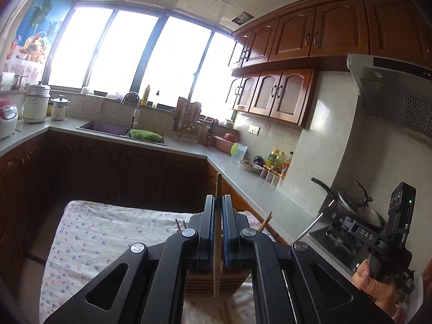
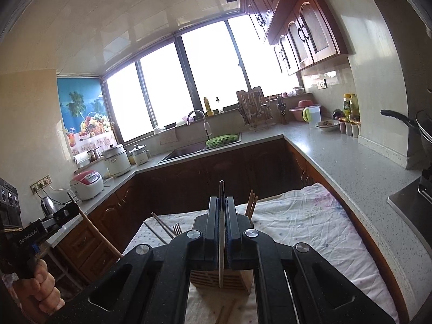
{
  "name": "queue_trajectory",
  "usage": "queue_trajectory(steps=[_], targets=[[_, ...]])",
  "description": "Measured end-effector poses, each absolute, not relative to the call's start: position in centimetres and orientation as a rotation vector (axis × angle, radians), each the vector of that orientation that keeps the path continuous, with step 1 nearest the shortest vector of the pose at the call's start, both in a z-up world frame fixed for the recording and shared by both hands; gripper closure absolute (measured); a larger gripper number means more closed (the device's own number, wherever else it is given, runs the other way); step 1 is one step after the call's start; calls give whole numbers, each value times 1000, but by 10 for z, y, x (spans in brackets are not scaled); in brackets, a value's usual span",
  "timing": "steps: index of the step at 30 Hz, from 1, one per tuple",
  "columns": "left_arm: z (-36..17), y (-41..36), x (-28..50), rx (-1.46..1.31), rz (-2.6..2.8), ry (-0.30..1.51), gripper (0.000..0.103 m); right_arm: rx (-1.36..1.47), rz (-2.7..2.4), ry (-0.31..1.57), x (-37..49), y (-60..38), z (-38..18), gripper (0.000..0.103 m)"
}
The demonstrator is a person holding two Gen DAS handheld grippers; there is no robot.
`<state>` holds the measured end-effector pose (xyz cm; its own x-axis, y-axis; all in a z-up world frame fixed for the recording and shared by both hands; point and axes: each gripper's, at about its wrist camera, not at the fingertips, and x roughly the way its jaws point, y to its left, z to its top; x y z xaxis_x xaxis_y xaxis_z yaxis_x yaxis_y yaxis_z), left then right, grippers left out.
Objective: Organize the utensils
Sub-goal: 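Lift both chopsticks and insert them upright into the wooden holder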
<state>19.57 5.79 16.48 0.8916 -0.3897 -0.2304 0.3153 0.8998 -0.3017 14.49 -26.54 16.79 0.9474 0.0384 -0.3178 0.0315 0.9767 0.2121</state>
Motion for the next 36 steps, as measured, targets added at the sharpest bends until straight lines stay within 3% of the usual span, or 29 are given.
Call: queue_trajectory(steps=[7,17,27,36], targets=[[153,48,242,-257,-336,283,100,193,-15,307,179,-273,179,99],[100,35,298,-312,-295,386,100,220,-24,384,210,-280,137,99],[66,24,320,-283,-286,477,100,229,-18,486,226,-274,93,99],[63,27,323,-290,-286,486,100,235,-23,486,226,-275,95,99]])
